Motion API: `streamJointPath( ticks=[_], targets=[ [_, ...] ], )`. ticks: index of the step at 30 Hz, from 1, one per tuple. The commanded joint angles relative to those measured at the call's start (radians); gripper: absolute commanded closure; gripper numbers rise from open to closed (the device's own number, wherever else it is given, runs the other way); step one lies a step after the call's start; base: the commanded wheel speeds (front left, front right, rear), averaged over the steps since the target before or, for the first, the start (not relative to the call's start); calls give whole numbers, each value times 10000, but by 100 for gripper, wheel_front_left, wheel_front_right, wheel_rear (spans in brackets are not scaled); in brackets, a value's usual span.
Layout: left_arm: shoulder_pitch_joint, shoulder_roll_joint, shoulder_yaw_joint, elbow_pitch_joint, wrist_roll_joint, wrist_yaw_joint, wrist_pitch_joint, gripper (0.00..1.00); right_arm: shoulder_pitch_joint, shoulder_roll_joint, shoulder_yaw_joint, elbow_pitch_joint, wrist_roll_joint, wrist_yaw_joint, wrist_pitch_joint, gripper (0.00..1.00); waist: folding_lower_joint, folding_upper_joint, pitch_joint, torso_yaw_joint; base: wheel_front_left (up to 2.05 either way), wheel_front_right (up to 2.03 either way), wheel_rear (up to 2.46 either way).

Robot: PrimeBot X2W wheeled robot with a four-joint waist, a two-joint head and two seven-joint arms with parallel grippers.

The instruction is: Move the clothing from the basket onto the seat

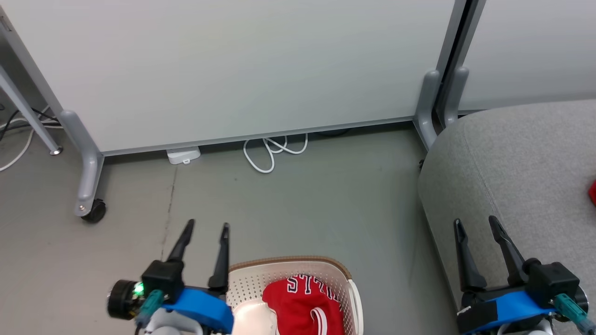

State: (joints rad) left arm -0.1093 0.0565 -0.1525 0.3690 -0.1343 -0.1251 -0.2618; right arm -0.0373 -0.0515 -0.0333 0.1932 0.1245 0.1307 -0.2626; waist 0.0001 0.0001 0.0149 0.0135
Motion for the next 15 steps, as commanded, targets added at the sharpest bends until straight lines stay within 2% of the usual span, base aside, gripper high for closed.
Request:
streamJointPath(
  ticks=[1,7,15],
  targets=[
    [-271,50,-215,166,-105,-78,-47,0,-173,18,60,-11,59,1,-34,0,-1,-1,124,-94,0,0,0],
    [-1340,423,-1795,1597,-638,-51,-49,0,-596,16,228,-170,81,1,-34,0,-1,-1,853,-524,0,0,0],
    [-2998,829,-3889,3675,-1880,-53,-47,0,-1465,14,337,-407,101,1,-34,0,-1,-1,2378,-1257,0,0,0]
  ],
)
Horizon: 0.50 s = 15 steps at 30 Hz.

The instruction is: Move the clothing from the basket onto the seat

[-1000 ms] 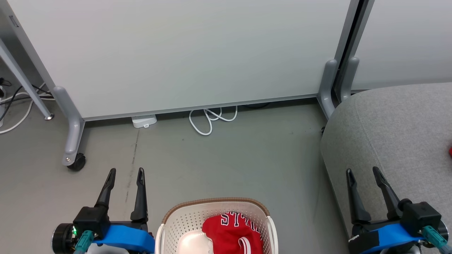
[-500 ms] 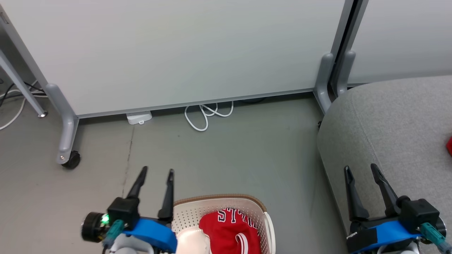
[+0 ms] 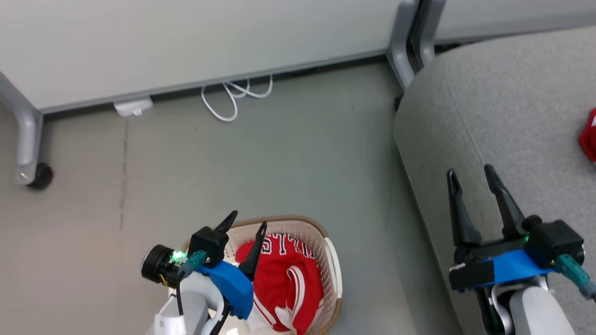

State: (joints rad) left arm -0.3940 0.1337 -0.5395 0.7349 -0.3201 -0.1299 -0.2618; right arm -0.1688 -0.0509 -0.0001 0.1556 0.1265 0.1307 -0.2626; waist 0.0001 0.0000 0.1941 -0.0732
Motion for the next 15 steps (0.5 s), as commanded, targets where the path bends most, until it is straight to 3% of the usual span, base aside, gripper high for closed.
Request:
streamJointPath(
  ticks=[1,15],
  targets=[
    [-363,98,-266,298,-185,-5,-47,0,-247,8,21,-59,94,1,-34,0,-1,0,795,-471,0,0,0],
    [-2788,487,-3368,2732,-2646,-6,547,0,-1515,10,79,-556,-2,1,-34,0,-1,0,3445,-1038,0,0,0]
  ],
)
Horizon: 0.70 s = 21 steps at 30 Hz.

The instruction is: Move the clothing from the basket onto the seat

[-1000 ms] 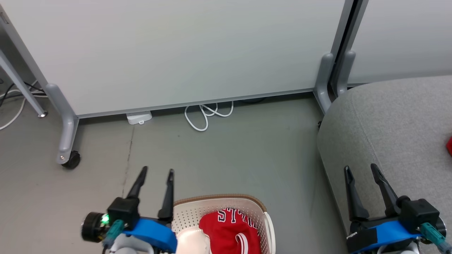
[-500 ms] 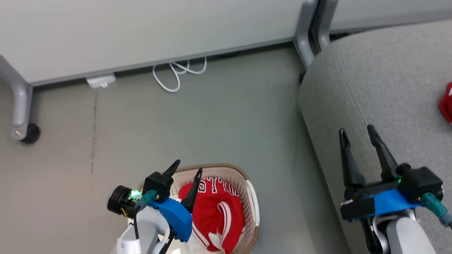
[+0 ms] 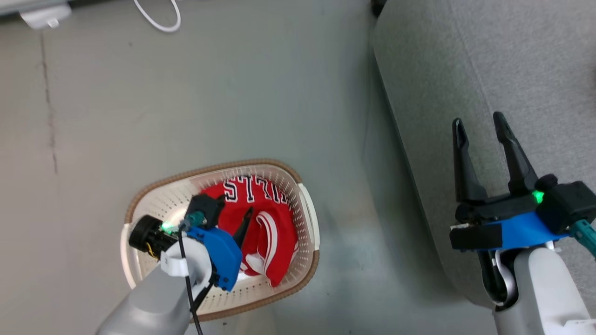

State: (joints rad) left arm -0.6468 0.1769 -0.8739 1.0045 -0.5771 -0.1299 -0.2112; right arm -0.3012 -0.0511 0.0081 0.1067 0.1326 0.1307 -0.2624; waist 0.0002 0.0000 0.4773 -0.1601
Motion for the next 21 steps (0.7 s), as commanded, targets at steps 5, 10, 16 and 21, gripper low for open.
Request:
streamJointPath(
  ticks=[5,10,16,21],
  targets=[
    [-972,226,-670,387,-866,-7,396,0,-671,12,3,-285,-112,1,-36,0,-2,0,1603,-162,0,0,0],
    [-1632,336,-1339,675,-1330,-7,710,0,-1151,12,-15,-540,-180,1,-38,0,-2,0,2588,-115,0,0,0],
    [-2304,441,-1876,1036,-1865,-7,1019,0,-1597,12,-16,-756,-364,1,-38,0,-2,0,3605,0,0,0,0],
    [-2752,546,-2325,1221,-2175,-7,1218,0,-1860,10,-11,-936,-437,1,-36,0,-2,0,4254,26,0,0,0]
  ],
)
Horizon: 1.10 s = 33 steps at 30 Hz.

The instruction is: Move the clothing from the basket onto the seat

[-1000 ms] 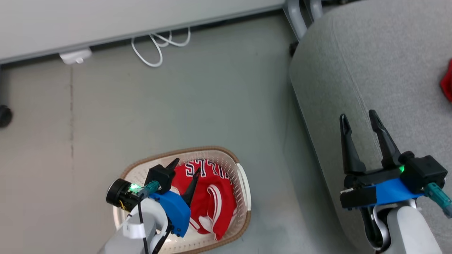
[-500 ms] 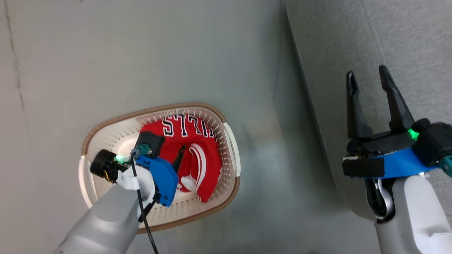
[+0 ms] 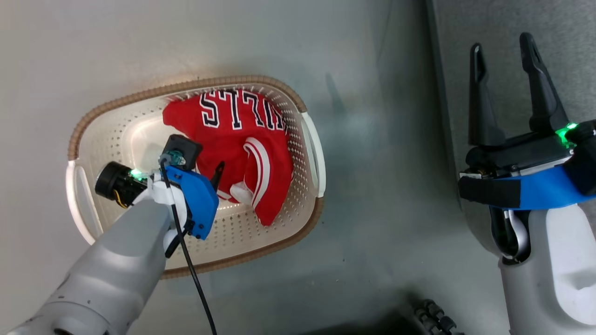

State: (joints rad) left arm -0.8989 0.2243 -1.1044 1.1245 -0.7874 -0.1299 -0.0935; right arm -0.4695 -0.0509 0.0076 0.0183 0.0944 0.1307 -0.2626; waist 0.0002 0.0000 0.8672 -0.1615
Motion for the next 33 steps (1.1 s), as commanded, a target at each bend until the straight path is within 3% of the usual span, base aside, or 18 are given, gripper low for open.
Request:
streamJointPath(
  ticks=[1,25,26,27,28,33],
  targets=[
    [-291,74,-87,63,-148,-7,52,0,-224,10,0,-80,-70,1,-34,0,-2,0,439,43,0,0,0],
    [-1490,-29,-1274,28,-1588,-7,176,0,-433,10,87,-514,-23,1,-34,0,-2,0,1745,-132,0,0,0],
    [-1518,4,-1336,-2,-1567,-7,185,50,-437,10,91,-519,-13,1,-34,0,-2,0,1763,-145,0,0,0],
    [-1544,34,-1388,-15,-1575,-7,187,81,-441,10,96,-530,-2,1,-34,0,-2,0,1779,-156,0,0,0],
    [-1555,45,-1448,-50,-1577,-7,195,100,-443,10,101,-539,5,1,-34,0,-2,0,1788,-165,0,0,0],
    [-1540,89,-1594,-177,-1706,-7,232,100,-444,10,79,-519,25,1,-36,0,-2,0,1787,-162,0,0,0]
  ],
)
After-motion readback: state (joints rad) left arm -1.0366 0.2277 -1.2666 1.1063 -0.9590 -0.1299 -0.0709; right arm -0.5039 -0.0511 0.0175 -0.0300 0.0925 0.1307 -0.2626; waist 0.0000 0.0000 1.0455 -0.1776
